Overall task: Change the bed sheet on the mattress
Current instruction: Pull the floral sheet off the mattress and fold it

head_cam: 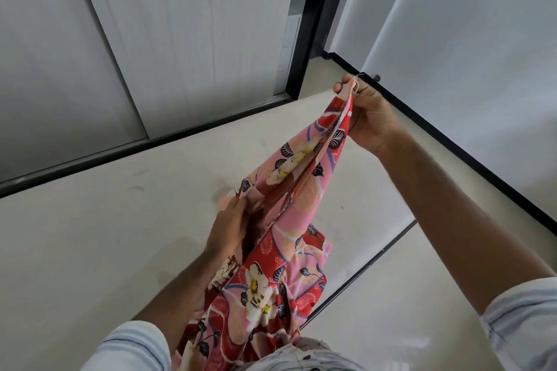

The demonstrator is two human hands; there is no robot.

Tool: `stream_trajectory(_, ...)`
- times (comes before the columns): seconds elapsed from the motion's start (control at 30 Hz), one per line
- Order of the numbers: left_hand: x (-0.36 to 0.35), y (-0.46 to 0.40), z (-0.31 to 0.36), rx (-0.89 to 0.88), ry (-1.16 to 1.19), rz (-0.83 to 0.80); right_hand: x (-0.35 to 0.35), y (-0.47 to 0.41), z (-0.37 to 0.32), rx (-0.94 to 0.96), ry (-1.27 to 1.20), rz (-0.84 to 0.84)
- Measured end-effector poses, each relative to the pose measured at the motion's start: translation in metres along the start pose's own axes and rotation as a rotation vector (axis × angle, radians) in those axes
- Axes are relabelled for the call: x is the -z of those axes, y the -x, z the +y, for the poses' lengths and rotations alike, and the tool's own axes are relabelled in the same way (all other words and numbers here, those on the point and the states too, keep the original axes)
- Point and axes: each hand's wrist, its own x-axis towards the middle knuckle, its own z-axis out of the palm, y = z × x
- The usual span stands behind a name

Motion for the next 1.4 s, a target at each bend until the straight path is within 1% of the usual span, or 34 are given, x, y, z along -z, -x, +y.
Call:
stream_trajectory(0.17, 0.025, -0.004, -0.017, 0.048, 0.002, 0.149, 0.021, 0.007, -0.005, -0.004, 0.009, 0.023)
stream_trajectory(0.3, 0.042, -0.010, -0.027, 0.068, -0.002, 0.194, 0.028, 0.007, -0.003, -0.018, 0.034, 0.032)
stream_trajectory(0.37, 0.048, -0.010, -0.034, 0.038, -0.028, 0.181, 0.028, 0.005, -0.002, -0.019, 0.041, 0.048)
stream_trajectory(0.5, 0.057, -0.007, -0.042, -0.036, -0.148, 0.074, 0.022, 0.000, -0.005, -0.009, 0.043, 0.029)
stream_trajectory(0.63, 0.060, 0.001, -0.047, -0.053, -0.205, 0.025, 0.011, -0.004, -0.005, 0.003, 0.040, -0.001)
stream_trajectory(0.73, 0.059, 0.005, -0.046, -0.053, -0.149, -0.030, 0.008, -0.005, -0.004, 0.000, 0.019, 0.003)
stream_trajectory(0.8, 0.057, 0.009, -0.044, -0.026, -0.062, -0.050, 0.006, -0.007, -0.005, -0.003, 0.043, 0.009)
stream_trajectory(0.9, 0.054, 0.016, -0.037, 0.023, 0.086, -0.024, 0.005, -0.009, -0.006, -0.001, 0.062, 0.026)
stream_trajectory(0.97, 0.053, 0.019, -0.035, 0.034, 0.099, 0.014, 0.006, -0.009, -0.008, -0.001, 0.077, 0.041)
stream_trajectory(1.13, 0.065, 0.025, -0.043, -0.039, -0.057, 0.102, 0.007, -0.010, -0.009, 0.006, 0.087, 0.071)
stream_trajectory(1.3, 0.103, 0.017, -0.043, 0.079, -0.214, 0.171, 0.004, -0.022, -0.019, 0.048, 0.171, 0.121)
stream_trajectory(1.4, 0.130, 0.010, -0.039, 0.196, -0.361, 0.258, -0.003, -0.033, -0.019, 0.066, 0.177, 0.141)
